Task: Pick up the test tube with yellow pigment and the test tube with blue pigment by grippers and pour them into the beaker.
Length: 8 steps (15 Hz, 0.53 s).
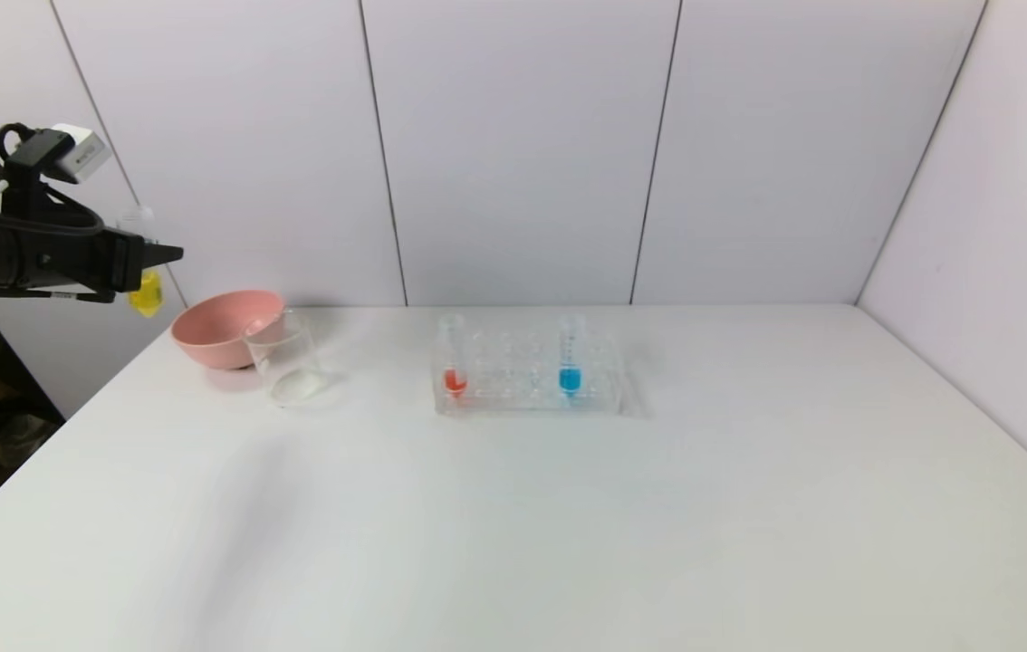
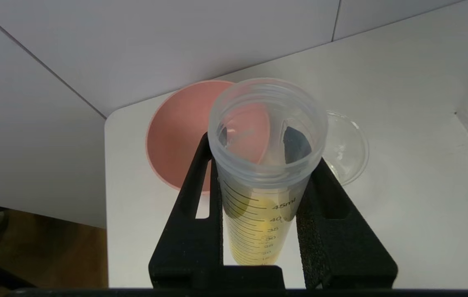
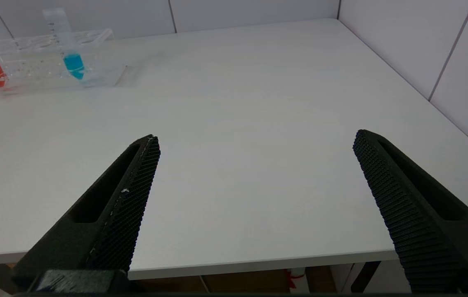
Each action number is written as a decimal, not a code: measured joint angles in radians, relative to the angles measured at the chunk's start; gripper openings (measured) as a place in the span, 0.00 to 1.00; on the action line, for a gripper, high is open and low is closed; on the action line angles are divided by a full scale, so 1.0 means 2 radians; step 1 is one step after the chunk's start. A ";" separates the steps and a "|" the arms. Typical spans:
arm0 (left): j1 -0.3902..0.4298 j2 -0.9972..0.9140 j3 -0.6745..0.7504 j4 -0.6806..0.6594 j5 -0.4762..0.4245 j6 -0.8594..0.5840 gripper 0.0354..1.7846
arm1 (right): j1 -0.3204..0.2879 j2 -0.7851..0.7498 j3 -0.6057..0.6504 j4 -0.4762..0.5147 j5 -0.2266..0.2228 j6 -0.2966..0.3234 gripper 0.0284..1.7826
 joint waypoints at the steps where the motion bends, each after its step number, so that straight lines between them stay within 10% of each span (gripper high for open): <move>1: 0.002 0.007 -0.018 0.017 -0.002 0.026 0.27 | 0.000 0.000 0.000 0.000 0.000 0.000 0.96; 8: 0.005 0.066 -0.101 0.081 -0.093 0.192 0.27 | 0.000 0.000 0.000 0.000 0.000 0.000 0.96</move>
